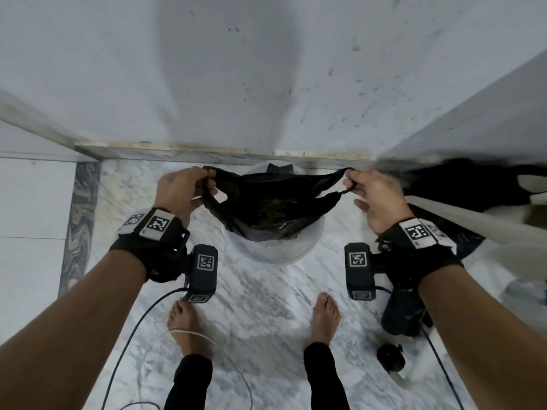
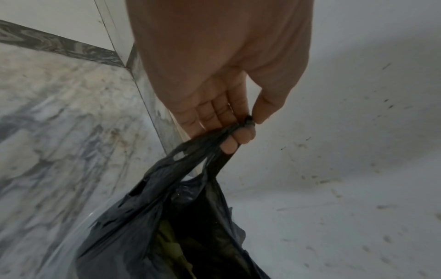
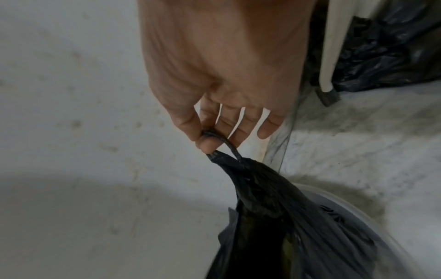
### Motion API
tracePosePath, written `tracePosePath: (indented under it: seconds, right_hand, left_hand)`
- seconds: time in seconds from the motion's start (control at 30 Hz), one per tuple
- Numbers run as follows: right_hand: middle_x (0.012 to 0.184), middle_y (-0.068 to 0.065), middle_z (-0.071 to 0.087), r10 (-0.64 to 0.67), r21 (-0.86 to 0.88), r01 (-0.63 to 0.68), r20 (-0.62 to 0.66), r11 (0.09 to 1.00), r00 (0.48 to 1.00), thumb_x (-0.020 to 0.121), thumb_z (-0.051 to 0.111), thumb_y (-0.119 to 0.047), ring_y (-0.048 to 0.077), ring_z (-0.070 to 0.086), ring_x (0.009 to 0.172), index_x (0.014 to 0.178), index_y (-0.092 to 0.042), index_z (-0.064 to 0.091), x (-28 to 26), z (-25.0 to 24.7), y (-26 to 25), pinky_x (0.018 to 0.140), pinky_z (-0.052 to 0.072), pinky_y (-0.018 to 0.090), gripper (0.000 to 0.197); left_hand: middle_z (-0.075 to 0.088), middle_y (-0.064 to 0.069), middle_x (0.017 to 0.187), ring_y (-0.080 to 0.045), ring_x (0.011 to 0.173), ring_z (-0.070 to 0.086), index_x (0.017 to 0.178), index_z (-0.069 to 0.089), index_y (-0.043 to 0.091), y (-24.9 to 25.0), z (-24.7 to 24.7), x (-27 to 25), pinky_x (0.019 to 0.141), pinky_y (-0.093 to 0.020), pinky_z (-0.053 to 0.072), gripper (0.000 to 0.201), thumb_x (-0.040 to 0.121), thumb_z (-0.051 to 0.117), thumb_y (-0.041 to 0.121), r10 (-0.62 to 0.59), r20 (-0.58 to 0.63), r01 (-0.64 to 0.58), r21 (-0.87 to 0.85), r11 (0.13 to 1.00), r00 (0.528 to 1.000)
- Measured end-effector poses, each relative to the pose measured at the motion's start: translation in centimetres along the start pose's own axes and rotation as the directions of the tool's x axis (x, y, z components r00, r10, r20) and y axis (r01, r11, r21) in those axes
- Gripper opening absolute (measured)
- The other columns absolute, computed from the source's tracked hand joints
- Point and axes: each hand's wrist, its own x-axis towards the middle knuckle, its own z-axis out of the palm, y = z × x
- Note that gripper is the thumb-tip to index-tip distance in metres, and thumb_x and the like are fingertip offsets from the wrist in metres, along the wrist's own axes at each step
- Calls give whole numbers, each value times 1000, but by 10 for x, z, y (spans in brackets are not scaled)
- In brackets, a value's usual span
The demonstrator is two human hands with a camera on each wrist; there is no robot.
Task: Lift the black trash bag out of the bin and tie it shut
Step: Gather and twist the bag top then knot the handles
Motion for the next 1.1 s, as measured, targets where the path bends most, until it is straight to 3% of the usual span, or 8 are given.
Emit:
tracePosePath:
  seconds: [0.17,0.33,0.5,0.67,0.77,0.87,0.97,1.1]
  right_hand:
    - [73,7,65,-180,-178,200,123,964,976,83,66,-11,3,57,56,89,-8,73,-19,39,11,51,44,5,9]
    - [101,9,72,-212,-449,323,279,833,936,82,63,-3,16,65,90,104,-6,72,-13,79,31,92,51,27,24]
    - [82,2,67,-213,-516,352,310,781,927,76,69,-7,17,63,78,88,-15,67,-14,98,49,77,52,30,14]
    - [74,3,60,-210,-493,368,346,788,915,73,72,-5,14,56,66,85,-11,57,-14,96,58,58,44,19,20]
    - [70,4,58,-198,-464,373,381,803,903,74,71,-2,14,53,63,85,-10,54,-15,92,59,55,43,13,21]
    - [60,-3,54,-175,-459,373,418,807,892,76,64,4,8,53,58,79,-15,53,-14,89,59,62,46,26,21]
    - [71,9,68,-159,-445,356,420,822,893,69,44,13,22,68,81,75,-22,53,-12,87,59,75,53,41,37]
    - [88,18,72,-123,-419,309,415,854,902,67,36,16,29,68,93,88,-9,59,-13,84,54,81,53,39,40]
  left_hand:
    - [65,-7,63,-19,53,61,78,69,8,-7,17,-20,56,-23,55,27,83,45,-3,-67,156,52,96,994,985]
    - [59,-12,74,-7,37,60,86,64,12,-21,36,-29,43,-17,51,27,88,47,-9,-106,228,77,133,988,968]
    - [58,-8,68,-2,34,57,92,61,9,-33,46,-28,40,-17,51,13,86,58,-2,-102,230,53,209,976,968]
    - [63,6,47,-2,35,55,69,56,16,-40,45,-21,46,-21,51,20,81,64,2,-62,222,-1,270,963,973]
    - [61,-4,59,-2,34,54,67,54,16,-44,45,-15,47,-22,49,22,77,68,2,-39,217,-38,337,941,976]
    - [58,-9,63,-1,32,51,67,54,16,-46,45,-12,41,-19,44,24,74,70,1,-13,225,-83,409,909,974]
    - [56,-11,61,-6,36,51,66,52,16,-47,47,-10,42,-19,43,26,74,68,-3,11,227,-111,436,893,974]
    - [62,-12,72,-25,62,58,68,53,21,-46,51,-9,64,-37,54,26,72,71,3,36,232,-146,474,868,972]
